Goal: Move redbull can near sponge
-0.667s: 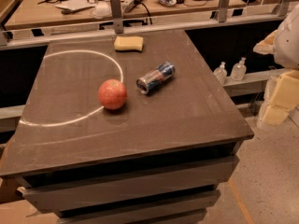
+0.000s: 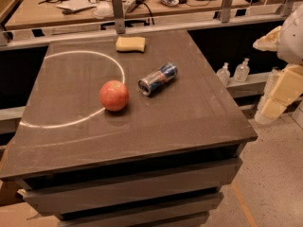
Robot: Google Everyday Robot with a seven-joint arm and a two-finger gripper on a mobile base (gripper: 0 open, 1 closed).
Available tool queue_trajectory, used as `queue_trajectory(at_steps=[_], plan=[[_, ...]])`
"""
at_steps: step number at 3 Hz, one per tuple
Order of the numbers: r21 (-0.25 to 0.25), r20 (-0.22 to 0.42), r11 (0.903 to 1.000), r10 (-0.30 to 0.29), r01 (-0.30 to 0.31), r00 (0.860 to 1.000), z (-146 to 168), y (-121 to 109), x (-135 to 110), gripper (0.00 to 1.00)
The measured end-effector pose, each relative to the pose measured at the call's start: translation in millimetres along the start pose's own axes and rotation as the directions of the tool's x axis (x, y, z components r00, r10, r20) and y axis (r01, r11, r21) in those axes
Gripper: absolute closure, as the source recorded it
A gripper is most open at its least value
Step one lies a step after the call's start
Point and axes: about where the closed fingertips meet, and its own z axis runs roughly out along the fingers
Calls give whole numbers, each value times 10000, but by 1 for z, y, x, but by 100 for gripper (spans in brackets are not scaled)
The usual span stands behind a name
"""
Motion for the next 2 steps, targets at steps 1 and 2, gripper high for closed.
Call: queue_trajectory(at_steps=[1,2], plan=[[155,1902,9998,82,-113,9817,25,-38,-11,0],[405,2793,9990,82,-203,9602,47,-68,-13,0]])
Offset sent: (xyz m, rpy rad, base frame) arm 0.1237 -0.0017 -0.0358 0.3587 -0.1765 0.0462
